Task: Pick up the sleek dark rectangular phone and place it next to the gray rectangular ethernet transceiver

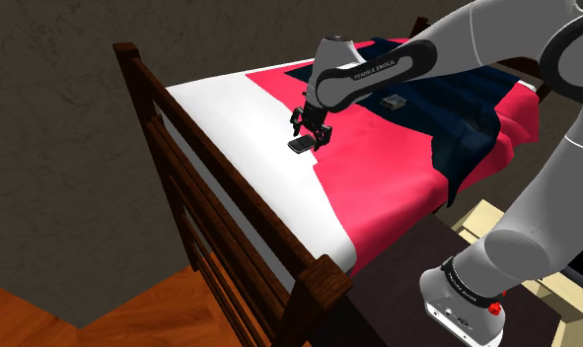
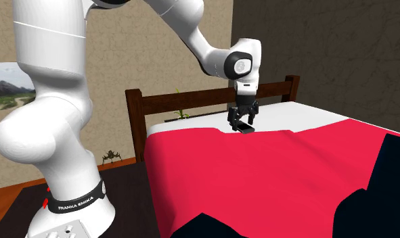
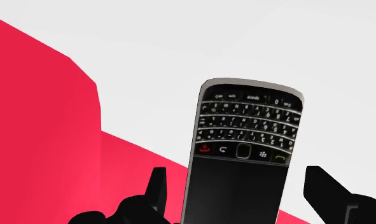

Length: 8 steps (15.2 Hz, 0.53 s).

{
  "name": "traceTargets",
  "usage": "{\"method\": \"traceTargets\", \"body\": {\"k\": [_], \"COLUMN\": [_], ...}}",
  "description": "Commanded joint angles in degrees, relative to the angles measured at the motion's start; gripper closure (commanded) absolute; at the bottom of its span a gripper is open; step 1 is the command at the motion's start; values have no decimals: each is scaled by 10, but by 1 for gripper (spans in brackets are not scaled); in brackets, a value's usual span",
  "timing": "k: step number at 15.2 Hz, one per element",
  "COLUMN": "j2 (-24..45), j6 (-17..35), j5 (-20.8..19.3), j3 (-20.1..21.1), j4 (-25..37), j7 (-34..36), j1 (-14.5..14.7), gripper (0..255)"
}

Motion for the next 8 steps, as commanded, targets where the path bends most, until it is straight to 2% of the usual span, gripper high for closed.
{"method": "traceTargets", "body": {"k": [1,5,6,8], "j2": [1,1,1,1], "j6": [1,1,1,1], "j5": [-1,-1,-1,-1], "j3": [0,0,0,0], "j4": [0,0,0,0], "j7": [1,1,1,1], "j1": [0,0,0,0], "gripper": [0,0,255,255]}}
